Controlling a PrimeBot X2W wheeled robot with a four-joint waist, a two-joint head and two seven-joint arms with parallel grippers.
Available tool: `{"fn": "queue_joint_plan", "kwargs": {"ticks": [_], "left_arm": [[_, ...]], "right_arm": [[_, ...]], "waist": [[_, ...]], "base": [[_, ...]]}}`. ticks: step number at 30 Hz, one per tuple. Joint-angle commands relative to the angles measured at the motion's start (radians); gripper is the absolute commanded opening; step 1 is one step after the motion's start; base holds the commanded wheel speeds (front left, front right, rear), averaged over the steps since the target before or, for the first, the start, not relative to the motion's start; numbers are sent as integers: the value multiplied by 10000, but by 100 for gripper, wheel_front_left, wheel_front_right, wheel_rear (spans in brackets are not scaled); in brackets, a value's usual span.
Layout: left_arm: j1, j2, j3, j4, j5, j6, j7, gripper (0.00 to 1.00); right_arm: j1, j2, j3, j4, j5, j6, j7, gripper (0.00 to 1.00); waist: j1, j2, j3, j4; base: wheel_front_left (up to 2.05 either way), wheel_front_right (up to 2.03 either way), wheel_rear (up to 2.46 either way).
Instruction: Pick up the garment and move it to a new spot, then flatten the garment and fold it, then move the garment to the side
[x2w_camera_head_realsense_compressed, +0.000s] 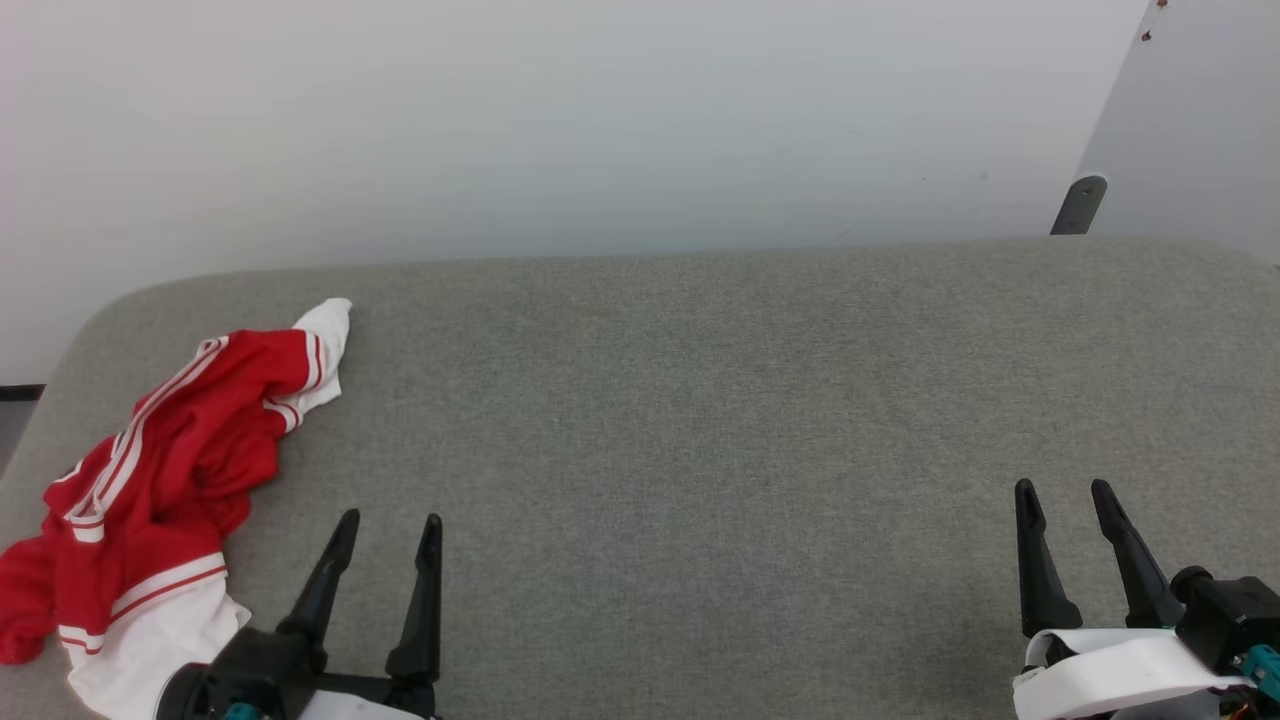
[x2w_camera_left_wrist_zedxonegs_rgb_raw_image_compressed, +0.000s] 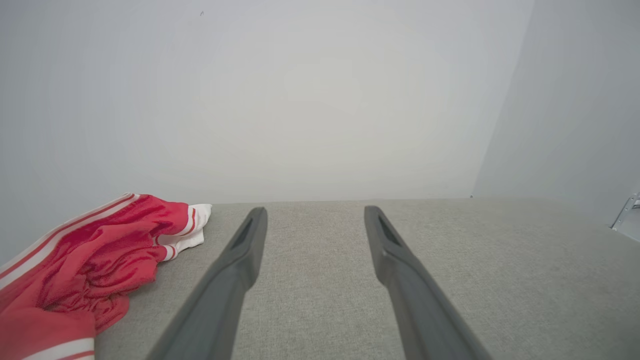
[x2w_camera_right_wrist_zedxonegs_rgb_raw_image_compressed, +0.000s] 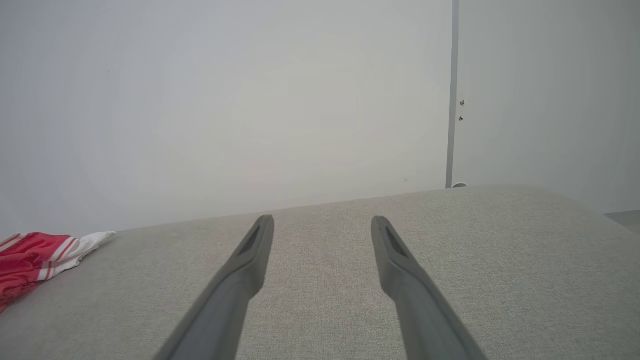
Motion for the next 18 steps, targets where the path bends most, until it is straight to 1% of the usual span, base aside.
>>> {"fn": "queue_joint_plan", "kwargs": {"ticks": [1, 5, 18], "left_arm": [[68, 35, -24, -62, 253, -39, -62, 100], [91, 49, -31, -74, 458, -39, -118, 100], [104, 23, 34, 40, 253, -90, -90, 100]], "right_arm": [[45, -20, 43, -69, -201, 7, -91, 100], [55, -20, 58, -93, -400, 7, -149, 100], [64, -20, -17, -50, -381, 7, -160, 100]], "waist": [[0, 0, -7, 3], [0, 0, -19, 3], [0, 0, -52, 32]], "base": [[0, 0, 0], [0, 0, 0], [0, 0, 0]]}}
